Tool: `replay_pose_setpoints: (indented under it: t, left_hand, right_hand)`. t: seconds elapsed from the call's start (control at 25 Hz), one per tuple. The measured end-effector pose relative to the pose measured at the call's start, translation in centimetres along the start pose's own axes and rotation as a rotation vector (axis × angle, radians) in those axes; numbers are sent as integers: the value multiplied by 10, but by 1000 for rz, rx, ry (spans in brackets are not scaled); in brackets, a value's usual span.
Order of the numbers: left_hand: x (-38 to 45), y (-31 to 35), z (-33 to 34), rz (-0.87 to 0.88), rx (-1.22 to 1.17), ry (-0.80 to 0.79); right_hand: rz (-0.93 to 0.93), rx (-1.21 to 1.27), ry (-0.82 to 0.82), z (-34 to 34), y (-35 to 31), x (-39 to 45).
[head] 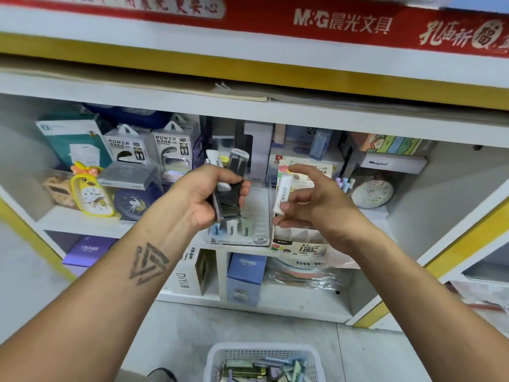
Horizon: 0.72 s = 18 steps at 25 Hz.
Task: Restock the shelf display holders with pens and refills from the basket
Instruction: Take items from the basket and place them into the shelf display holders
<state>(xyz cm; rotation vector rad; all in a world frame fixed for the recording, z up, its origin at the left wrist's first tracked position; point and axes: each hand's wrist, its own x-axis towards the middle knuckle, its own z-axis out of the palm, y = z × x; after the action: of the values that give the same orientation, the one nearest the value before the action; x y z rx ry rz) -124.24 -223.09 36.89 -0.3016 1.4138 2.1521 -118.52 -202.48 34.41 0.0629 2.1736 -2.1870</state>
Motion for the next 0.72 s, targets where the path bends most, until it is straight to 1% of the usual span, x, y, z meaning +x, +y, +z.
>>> replay_pose_setpoints:
  t: [0.04, 0.12, 0.28, 0.44, 0.52, 0.6, 0.64, 0.72]
  left_hand:
    - [-1, 0, -2, 1, -1, 6]
    - [-4, 2, -7, 3, -11, 23]
    - [-8, 5, -18, 5, -42, 21]
    - [-12, 9, -28, 27, -38, 28]
    - [-15, 10, -33, 25, -46, 26]
    - [-16, 11, -37, 29, -35, 21]
    - [-16, 11, -40, 31, -29, 21]
    - [-16, 12, -43, 30, -27, 24]
  right_hand:
    - [-11, -11, -34, 3, 0, 0]
    - [-15, -62, -37, 8, -1, 2]
    - [-8, -179, 44, 19, -2, 8]
    - [-93, -275, 161, 24, 1, 19]
    - [-51, -174, 133, 27, 1, 23]
    - [13, -55, 54, 32, -1, 25]
    - [22, -59, 30, 34, 1, 27]
    - [-10, -198, 38, 37, 4, 32]
